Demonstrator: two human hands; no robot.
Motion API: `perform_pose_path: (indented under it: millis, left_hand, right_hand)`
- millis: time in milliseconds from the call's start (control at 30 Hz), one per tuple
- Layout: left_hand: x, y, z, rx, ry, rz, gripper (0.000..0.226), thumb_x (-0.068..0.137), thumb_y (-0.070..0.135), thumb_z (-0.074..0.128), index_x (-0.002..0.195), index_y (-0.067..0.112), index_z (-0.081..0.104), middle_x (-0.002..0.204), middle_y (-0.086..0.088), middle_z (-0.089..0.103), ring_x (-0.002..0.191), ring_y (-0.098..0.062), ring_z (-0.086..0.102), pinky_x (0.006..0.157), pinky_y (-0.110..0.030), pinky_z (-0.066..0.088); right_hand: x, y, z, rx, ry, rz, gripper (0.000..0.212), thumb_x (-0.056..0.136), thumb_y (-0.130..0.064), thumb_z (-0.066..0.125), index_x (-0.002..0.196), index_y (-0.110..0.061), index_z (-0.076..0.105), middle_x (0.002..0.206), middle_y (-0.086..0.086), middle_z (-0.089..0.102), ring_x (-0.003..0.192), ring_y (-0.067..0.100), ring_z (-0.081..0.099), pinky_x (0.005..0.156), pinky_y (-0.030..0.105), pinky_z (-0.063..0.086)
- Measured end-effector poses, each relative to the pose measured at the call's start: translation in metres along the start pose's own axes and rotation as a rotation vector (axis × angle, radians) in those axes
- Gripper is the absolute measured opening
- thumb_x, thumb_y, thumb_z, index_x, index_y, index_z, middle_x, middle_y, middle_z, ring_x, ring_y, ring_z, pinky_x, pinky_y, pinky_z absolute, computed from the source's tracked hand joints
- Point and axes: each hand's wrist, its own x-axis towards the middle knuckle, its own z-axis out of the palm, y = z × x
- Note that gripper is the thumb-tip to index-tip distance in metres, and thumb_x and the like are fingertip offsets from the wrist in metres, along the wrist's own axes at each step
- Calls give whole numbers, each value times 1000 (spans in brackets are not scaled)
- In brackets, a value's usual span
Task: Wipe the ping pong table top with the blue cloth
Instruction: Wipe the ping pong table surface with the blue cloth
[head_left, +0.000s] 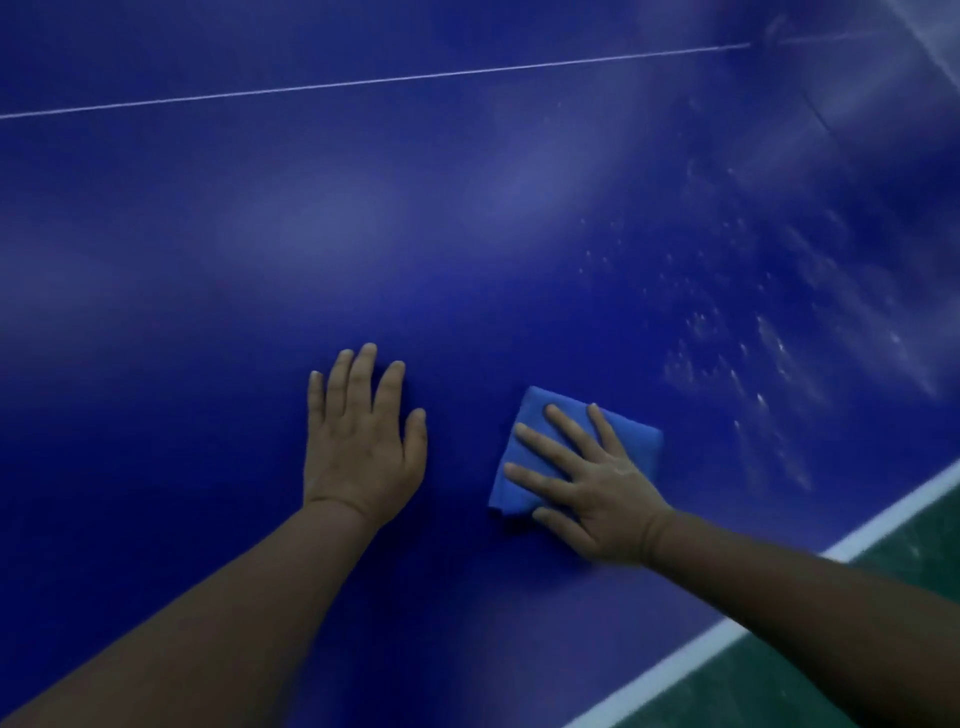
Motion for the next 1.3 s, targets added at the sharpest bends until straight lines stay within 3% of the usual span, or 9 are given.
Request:
perform_pose_path:
  millis: [133, 367, 500, 600, 733, 833, 1033, 1200, 1300]
  left_hand:
    - [33, 20, 15, -14, 74, -197, 65, 96, 46, 27, 150, 11, 36, 161, -14, 22, 151, -30, 8, 123, -50, -3]
    - [36, 26, 14, -34, 105, -242, 65, 95, 45, 26, 147, 9, 42, 159, -16, 28, 150, -30, 15, 123, -51, 2]
    - [36, 26, 13, -91, 146, -250, 65, 93, 39, 30, 144, 2, 45, 156, -20, 31, 148, -35, 21, 122, -53, 5]
    - [38, 27, 12, -101, 147, -243, 64, 92, 37, 32, 141, -1, 48, 154, -22, 34, 147, -39, 24, 121, -57, 9]
    - [39, 27, 13, -84, 123, -238, 61, 94, 37, 31, 140, 1, 50, 155, -20, 34, 148, -36, 21, 122, -55, 8]
    - [39, 26, 14, -58, 106, -244, 61, 94, 38, 31, 141, 3, 49, 156, -19, 33, 148, -35, 20, 122, -54, 7]
    - [42, 31, 11, -46, 86, -272, 64, 89, 38, 32, 140, 3, 49, 153, -19, 35, 147, -36, 22, 122, -55, 8]
    - [70, 40, 4, -54, 191, -292, 61, 88, 35, 38, 138, 1, 49, 152, -18, 37, 146, -35, 25, 123, -51, 3]
    - [111, 48, 3, -44, 203, -324, 66, 91, 36, 37, 149, 6, 37, 161, -13, 24, 151, -29, 14, 123, -48, -2]
  right_hand:
    - [93, 82, -13, -18, 23, -161, 51, 100, -53, 36, 147, -35, 46, 161, 3, 33, 149, 39, 23, 116, 66, 10]
    - [220, 152, -33, 68, 85, 414, 56, 100, -56, 29, 154, -42, 28, 167, -4, 16, 154, 32, 6, 118, 66, 0]
    - [140, 48, -4, 103, 106, -145, 53, 99, -54, 37, 149, -38, 41, 163, 2, 29, 152, 38, 15, 115, 71, 7]
    - [131, 75, -11, 66, 25, -388, 51, 99, -54, 39, 148, -40, 43, 162, 0, 32, 152, 36, 18, 117, 67, 7]
    - [199, 178, -36, 13, 27, 57, 57, 97, -58, 28, 151, -41, 35, 164, -1, 25, 153, 33, 14, 117, 66, 4]
    - [210, 177, -37, 43, 44, 311, 56, 100, -56, 29, 154, -41, 30, 167, -3, 17, 154, 31, 6, 118, 65, 1]
    - [148, 136, -22, -32, -14, -447, 51, 101, -55, 34, 148, -37, 44, 160, 2, 34, 150, 37, 23, 117, 64, 10]
    - [244, 208, -50, 50, 29, 297, 55, 101, -56, 30, 154, -42, 28, 167, -6, 15, 154, 29, 5, 118, 61, -2]
    - [229, 159, -34, 56, 52, 88, 55, 99, -56, 32, 152, -40, 36, 165, -2, 24, 152, 35, 15, 117, 67, 3]
